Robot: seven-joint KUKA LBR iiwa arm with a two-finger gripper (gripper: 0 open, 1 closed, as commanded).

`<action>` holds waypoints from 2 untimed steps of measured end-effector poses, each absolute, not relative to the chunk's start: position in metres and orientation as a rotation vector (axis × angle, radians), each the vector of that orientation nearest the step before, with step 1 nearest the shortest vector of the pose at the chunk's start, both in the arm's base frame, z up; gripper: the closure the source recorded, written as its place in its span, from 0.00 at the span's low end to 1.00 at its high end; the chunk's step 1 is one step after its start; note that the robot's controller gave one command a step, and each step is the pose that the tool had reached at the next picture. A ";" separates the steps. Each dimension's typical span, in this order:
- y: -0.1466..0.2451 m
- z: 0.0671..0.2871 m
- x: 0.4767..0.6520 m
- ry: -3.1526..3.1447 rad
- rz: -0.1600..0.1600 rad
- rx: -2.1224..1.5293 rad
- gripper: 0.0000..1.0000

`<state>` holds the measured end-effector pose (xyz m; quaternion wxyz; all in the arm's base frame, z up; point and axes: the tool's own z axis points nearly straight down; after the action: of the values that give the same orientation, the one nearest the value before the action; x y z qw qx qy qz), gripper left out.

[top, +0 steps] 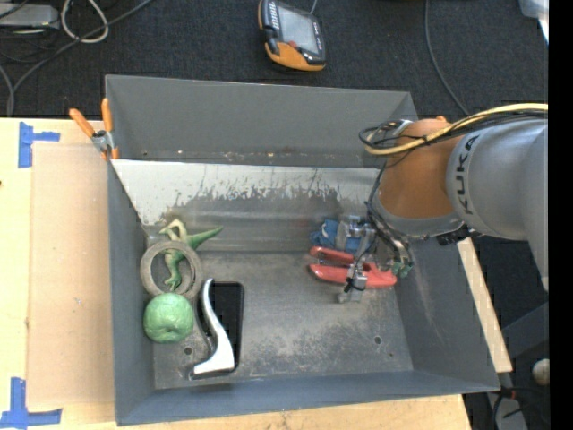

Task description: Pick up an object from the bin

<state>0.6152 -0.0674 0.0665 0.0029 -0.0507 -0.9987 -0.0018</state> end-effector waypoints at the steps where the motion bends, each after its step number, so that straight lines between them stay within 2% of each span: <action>1: -0.067 0.070 0.619 -3.142 -0.006 -0.157 0.00; 2: -0.066 0.070 0.618 -3.139 -0.007 -0.155 0.00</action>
Offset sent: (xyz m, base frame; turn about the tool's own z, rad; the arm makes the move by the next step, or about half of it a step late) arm 0.0017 0.0004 0.0032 -0.0007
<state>0.6178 -0.0664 0.0704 -0.0004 -0.0493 -0.9988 -0.0022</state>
